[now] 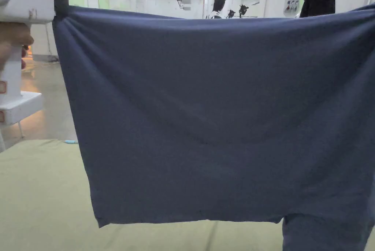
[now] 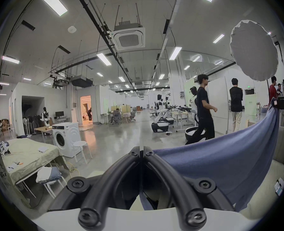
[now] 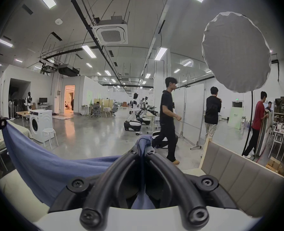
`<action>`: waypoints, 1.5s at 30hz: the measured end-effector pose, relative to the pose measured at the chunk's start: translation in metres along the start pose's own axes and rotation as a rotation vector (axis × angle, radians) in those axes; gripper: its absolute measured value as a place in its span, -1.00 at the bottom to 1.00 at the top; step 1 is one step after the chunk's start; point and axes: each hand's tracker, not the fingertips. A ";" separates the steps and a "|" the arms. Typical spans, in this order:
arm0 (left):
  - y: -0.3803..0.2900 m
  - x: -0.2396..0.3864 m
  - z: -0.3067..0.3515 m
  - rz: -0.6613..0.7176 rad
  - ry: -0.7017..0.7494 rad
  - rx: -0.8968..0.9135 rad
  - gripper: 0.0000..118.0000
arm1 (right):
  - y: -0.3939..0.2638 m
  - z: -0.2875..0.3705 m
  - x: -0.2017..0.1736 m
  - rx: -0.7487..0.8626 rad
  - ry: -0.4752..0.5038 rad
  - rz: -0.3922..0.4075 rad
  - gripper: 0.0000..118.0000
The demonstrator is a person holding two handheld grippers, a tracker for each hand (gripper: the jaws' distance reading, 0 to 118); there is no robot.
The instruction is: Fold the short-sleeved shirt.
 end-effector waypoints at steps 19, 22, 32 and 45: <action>-0.251 0.048 0.088 -0.034 -0.105 -0.352 -0.99 | -0.277 0.085 0.004 -0.299 0.097 0.095 -0.91; -0.288 0.049 0.131 -0.017 -0.112 -0.414 -0.99 | -0.313 0.130 0.005 -0.345 0.127 0.081 -0.91; -0.345 0.029 0.278 0.067 -0.124 -0.496 -0.99 | -0.354 0.279 0.027 -0.427 0.148 0.038 -0.91; -0.369 0.010 0.416 0.097 -0.214 -0.518 -0.99 | -0.405 0.448 0.065 -0.472 0.163 0.025 -0.91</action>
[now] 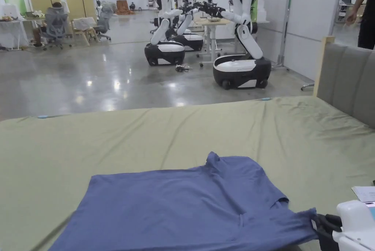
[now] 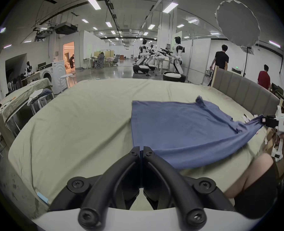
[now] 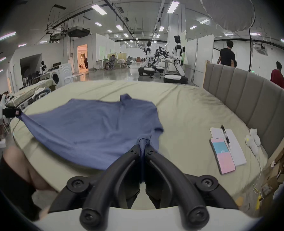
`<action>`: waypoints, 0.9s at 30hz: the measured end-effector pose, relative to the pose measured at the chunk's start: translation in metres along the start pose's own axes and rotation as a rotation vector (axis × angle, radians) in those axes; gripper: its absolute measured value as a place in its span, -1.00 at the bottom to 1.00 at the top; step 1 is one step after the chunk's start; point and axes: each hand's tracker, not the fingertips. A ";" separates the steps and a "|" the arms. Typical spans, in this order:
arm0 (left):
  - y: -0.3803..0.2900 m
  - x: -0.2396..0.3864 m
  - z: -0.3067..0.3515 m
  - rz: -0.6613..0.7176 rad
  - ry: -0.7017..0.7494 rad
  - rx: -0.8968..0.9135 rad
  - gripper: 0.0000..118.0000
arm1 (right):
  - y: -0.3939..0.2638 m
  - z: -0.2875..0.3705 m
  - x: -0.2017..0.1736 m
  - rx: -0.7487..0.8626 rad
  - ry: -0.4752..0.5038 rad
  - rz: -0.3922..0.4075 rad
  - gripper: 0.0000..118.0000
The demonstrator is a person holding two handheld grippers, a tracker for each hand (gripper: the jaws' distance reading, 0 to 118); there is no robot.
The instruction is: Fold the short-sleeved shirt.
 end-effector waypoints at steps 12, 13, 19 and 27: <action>-0.086 0.010 -0.015 0.014 -0.016 -0.172 -0.86 | -0.092 -0.016 0.004 -0.174 -0.021 -0.025 -0.84; -0.087 0.012 -0.013 0.028 0.011 -0.157 -0.57 | -0.093 -0.018 0.005 -0.181 -0.017 -0.028 -0.55; -0.073 0.019 0.026 0.059 0.008 -0.077 0.87 | -0.079 0.019 -0.015 -0.032 -0.109 0.010 0.89; -0.059 0.056 0.110 0.026 0.060 0.104 -1.00 | -0.021 0.092 -0.082 0.109 0.025 -0.008 -1.00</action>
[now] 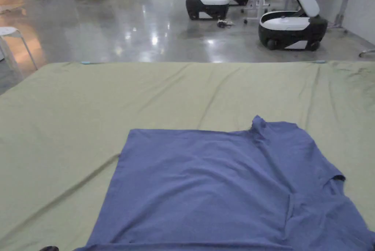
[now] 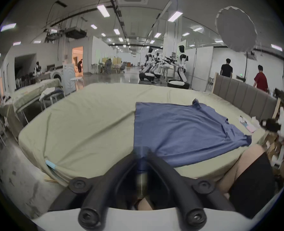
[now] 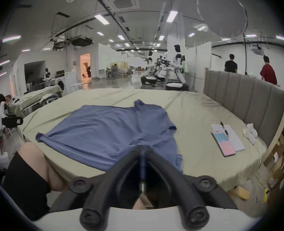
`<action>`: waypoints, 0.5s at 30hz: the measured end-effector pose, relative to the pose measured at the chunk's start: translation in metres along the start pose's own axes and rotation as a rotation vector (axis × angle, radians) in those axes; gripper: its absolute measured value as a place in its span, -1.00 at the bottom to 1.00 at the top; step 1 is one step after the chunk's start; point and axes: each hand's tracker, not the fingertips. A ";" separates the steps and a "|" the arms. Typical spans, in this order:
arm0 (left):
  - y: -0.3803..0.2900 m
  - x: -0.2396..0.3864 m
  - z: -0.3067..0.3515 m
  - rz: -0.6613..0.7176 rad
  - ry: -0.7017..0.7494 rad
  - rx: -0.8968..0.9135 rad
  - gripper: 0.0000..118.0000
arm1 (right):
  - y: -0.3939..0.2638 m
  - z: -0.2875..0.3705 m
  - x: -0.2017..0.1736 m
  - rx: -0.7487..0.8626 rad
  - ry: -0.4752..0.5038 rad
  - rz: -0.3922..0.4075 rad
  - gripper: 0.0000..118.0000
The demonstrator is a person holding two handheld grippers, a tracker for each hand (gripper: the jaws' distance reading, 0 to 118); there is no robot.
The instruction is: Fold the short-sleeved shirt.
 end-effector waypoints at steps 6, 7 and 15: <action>-0.021 -0.003 -0.027 0.004 -0.014 -0.086 -1.00 | 0.033 -0.004 -0.051 -0.014 0.183 0.023 -1.00; -0.022 -0.009 -0.040 0.035 -0.028 -0.140 -0.93 | 0.038 -0.005 -0.056 -0.009 0.199 0.036 -1.00; -0.039 -0.035 -0.114 0.130 -0.002 -0.270 0.63 | 0.046 -0.012 -0.062 -0.047 0.243 0.029 -1.00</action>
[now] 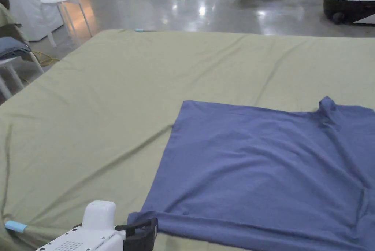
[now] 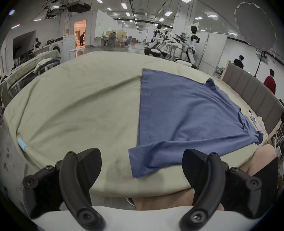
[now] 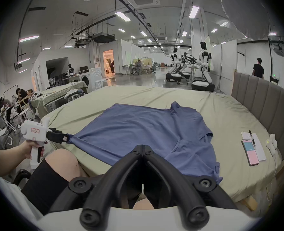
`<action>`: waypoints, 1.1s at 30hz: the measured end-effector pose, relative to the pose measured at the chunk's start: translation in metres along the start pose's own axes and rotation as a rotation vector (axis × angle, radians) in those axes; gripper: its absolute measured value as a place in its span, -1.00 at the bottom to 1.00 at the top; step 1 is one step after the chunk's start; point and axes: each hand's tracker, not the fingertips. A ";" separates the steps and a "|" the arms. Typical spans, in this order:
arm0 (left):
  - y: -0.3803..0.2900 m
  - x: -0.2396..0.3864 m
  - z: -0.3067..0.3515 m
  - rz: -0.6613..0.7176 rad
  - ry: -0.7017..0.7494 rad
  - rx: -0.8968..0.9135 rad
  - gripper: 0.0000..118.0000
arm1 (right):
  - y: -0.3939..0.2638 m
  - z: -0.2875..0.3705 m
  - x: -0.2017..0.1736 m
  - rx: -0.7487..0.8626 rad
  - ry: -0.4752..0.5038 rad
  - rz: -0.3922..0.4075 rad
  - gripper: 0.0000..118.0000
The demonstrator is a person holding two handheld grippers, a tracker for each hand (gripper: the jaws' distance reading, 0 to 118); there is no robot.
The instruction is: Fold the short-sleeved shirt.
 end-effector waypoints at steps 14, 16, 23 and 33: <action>-0.001 0.012 0.008 -0.080 0.011 0.065 -0.96 | -0.020 0.000 0.010 -0.052 -0.007 -0.017 -1.00; 0.001 0.013 0.013 -0.078 0.004 0.077 -0.96 | -0.022 0.005 0.022 -0.046 -0.049 -0.013 -1.00; 0.013 0.024 0.020 -0.088 -0.011 0.092 -0.96 | -0.058 -0.023 0.117 -0.268 -0.338 -0.021 0.87; 0.009 0.026 0.016 -0.097 0.002 0.062 -0.96 | -0.112 -0.062 0.167 -0.381 -0.334 -0.121 0.03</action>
